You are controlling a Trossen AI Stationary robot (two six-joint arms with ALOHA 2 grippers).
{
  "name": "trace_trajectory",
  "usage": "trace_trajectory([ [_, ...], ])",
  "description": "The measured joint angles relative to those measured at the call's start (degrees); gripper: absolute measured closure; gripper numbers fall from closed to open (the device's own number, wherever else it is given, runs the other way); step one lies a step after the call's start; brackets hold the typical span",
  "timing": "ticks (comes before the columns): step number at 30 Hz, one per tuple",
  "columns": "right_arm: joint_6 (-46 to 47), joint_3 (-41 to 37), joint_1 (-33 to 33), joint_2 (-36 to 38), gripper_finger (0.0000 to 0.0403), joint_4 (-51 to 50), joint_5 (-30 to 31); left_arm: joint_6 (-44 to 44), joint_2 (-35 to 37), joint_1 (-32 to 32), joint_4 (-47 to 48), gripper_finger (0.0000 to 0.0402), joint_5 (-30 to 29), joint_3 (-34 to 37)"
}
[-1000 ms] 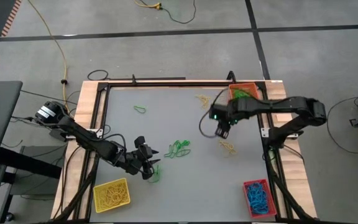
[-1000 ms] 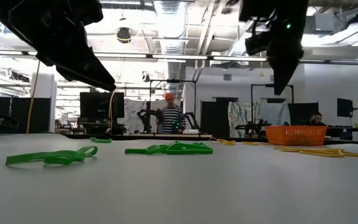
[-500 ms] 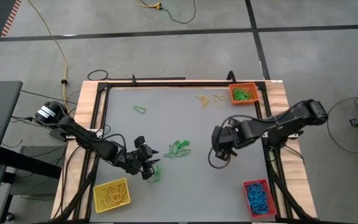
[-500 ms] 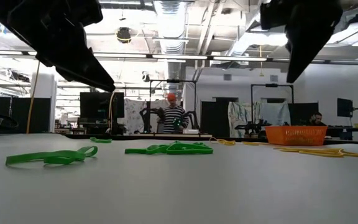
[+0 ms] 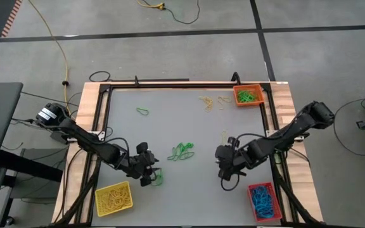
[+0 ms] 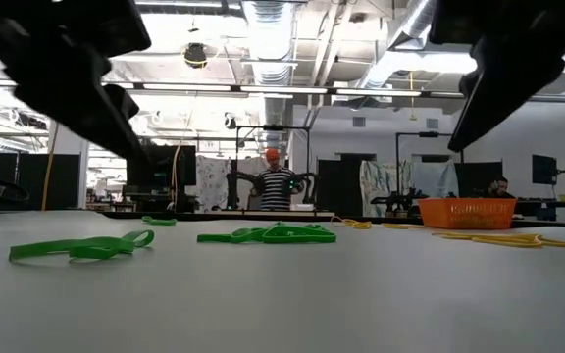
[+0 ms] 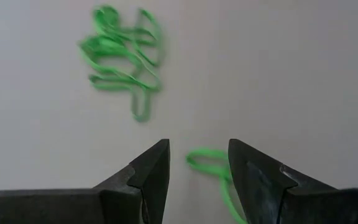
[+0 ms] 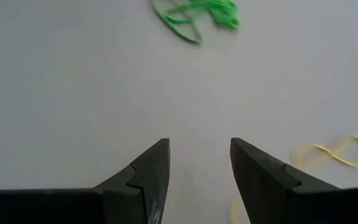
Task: Sort rubber bands into baskets
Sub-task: Put the green rubber band into the orange bin
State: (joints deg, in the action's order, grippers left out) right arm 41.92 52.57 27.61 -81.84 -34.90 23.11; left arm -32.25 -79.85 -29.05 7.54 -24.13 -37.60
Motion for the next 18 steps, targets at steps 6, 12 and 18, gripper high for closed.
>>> trace_trajectory([
  [6, -1.4, -3.4, 2.8, 0.0, 0.0207, 9.5, 3.1, -1.5, 0.0, -2.2, 2.6, 0.0248, 4.2, 0.0],
  [12, -5.4, -4.6, 3.9, 0.0, 0.0207, 16.9, 4.2, -2.1, -3.6, -3.6, 2.5, 0.0248, 6.2, 0.0],
  [18, -9.1, -4.7, 3.9, 0.0, 0.0207, 20.8, 5.5, -2.2, -13.0, -3.6, 0.0, 0.0248, 8.2, -1.2],
])
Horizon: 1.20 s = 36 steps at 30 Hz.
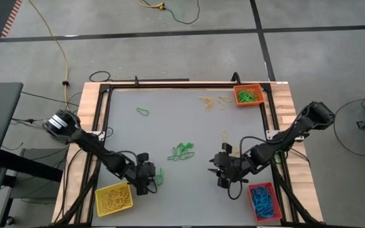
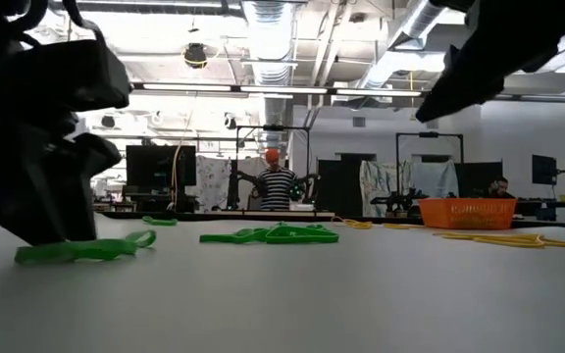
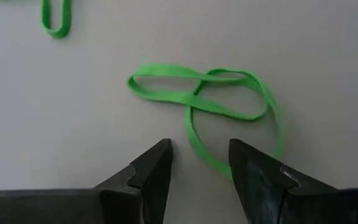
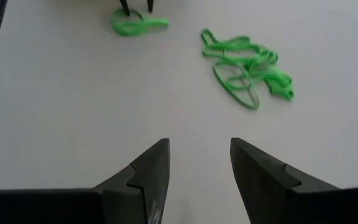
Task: Sort rubber bands into baskets
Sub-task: Put the green rubber band into the orange bin
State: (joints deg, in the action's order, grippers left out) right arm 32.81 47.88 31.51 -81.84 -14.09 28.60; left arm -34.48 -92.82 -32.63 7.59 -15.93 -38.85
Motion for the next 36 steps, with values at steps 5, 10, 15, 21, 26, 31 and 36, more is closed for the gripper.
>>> trace_trajectory([
  [5, -1.7, 0.0, -0.2, 0.0, 0.0207, 1.5, 0.3, 1.4, -4.1, 0.0, 0.4, 0.0273, -2.1, -3.1],
  [10, -2.0, 0.0, -0.2, 0.0, 0.0207, 1.4, 2.0, 4.6, -4.7, 0.1, 5.2, 0.0377, -2.5, -6.7],
  [15, -2.0, 0.0, -0.2, 0.0, 0.0207, 1.4, 4.0, 6.4, -4.9, 0.2, 17.1, 0.0400, -5.5, -11.6],
  [21, -3.7, 0.0, -0.4, 0.0, 0.0207, 3.2, 5.0, 6.4, -4.9, 0.0, 33.4, 0.0401, -17.1, -21.0],
  [26, -9.7, 0.0, -0.5, 0.0, 0.0207, 10.1, 5.0, 12.7, -4.9, -0.7, 33.1, 0.0401, -23.9, -27.2],
  [31, -16.6, 0.0, -0.5, 0.0, 0.0207, 18.1, 5.0, 18.0, -4.8, -1.3, 31.2, 0.0401, -31.7, -30.8],
  [36, -22.6, 0.1, -0.9, -3.1, 0.0207, 26.2, 4.2, 21.6, -4.8, -1.4, 27.7, 0.0401, -35.1, -31.5],
])
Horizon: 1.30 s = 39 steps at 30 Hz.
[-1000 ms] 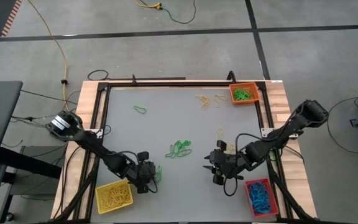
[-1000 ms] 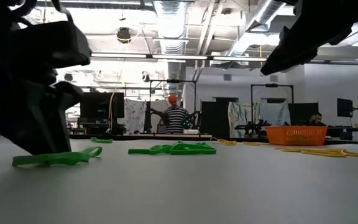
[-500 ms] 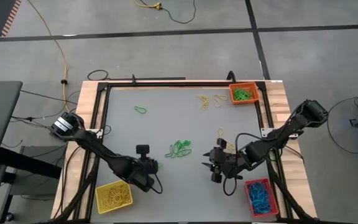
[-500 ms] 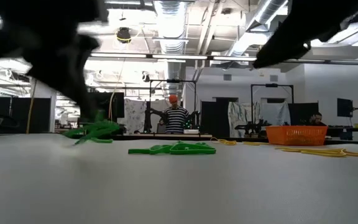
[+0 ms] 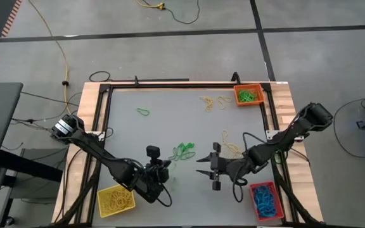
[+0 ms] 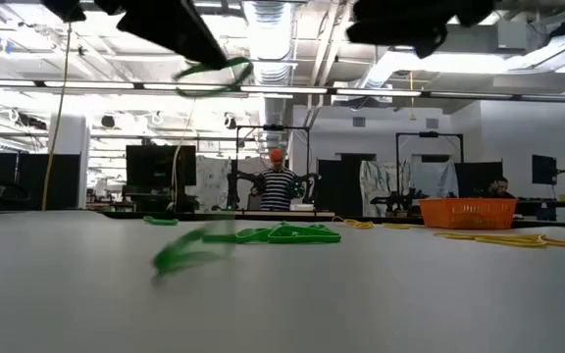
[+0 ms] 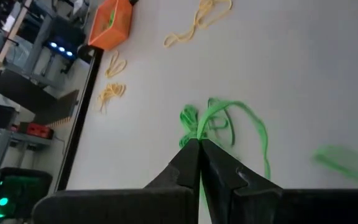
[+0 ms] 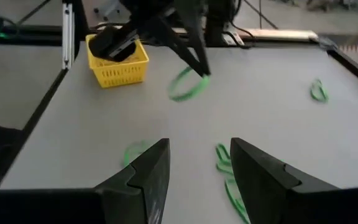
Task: Sort rubber bands into baskets
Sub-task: Put the green rubber band into the orange bin
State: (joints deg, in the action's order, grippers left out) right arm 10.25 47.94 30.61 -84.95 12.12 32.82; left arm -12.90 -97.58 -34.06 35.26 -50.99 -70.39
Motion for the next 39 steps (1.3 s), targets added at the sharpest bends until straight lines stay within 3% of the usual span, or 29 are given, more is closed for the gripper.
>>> trace_trajectory([
  [7, -3.3, 0.0, -4.1, -9.4, 0.0207, 13.3, -2.1, 3.0, 0.0, 0.3, -4.0, 0.0401, 0.0, 0.0],
  [17, -1.4, 0.0, -10.4, -15.7, 0.0207, 30.6, -17.8, 5.8, 0.0, 0.5, -6.6, 0.0401, 1.0, 0.0],
  [25, 1.0, 0.3, -11.1, -15.7, 0.0207, 31.4, -21.8, 5.9, 0.0, 0.6, -6.6, 0.0401, 1.1, 0.0],
  [31, 3.4, 0.3, -12.0, -15.7, 0.0214, 29.3, -21.2, 8.0, 0.0, 0.6, -9.4, 0.0401, 1.1, 0.1],
  [39, 3.3, 0.3, -12.4, -15.7, 0.0256, 29.3, -21.0, 10.3, 0.0, 0.8, -11.7, 0.0401, 1.8, 0.1],
])
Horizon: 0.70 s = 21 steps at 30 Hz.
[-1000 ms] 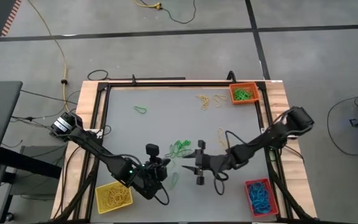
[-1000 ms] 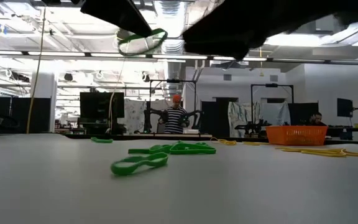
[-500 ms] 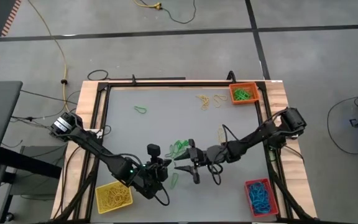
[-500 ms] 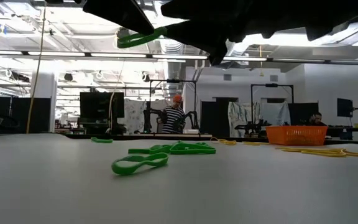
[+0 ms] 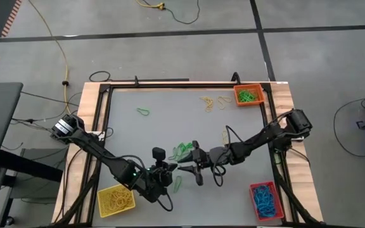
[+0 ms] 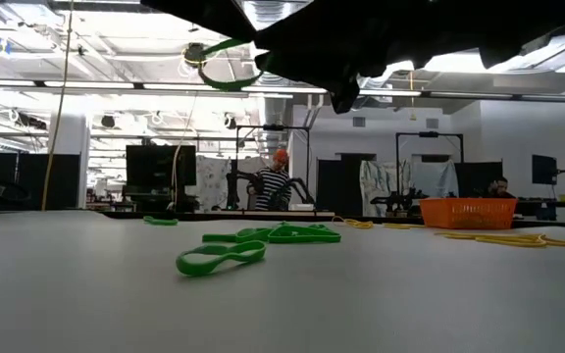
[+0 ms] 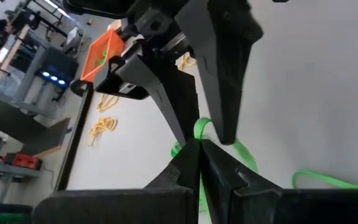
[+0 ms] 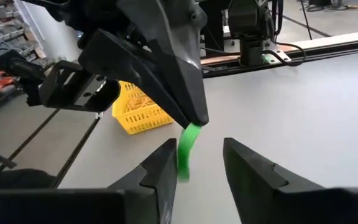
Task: Sort rubber bands into baskets
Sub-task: Put the green rubber band into the orange bin
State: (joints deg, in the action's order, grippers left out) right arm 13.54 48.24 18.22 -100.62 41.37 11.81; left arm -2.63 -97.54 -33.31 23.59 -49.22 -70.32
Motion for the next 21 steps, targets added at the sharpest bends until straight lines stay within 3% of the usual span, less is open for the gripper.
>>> trace_trajectory([
  [8, -4.5, 0.0, -0.4, 0.0, 0.0381, -0.8, 0.0, -1.5, 0.0, 0.2, 0.0, 0.0401, 1.4, 0.0],
  [13, -5.5, 0.0, -1.1, 0.9, 0.0381, -4.2, 0.0, -3.9, 0.0, 0.2, -0.1, 0.0389, 1.4, 0.1],
  [21, -6.3, 0.0, -6.5, 7.7, 0.0382, -19.2, 0.1, -11.5, 0.0, 0.1, 1.5, 0.0303, 1.3, 2.9],
])
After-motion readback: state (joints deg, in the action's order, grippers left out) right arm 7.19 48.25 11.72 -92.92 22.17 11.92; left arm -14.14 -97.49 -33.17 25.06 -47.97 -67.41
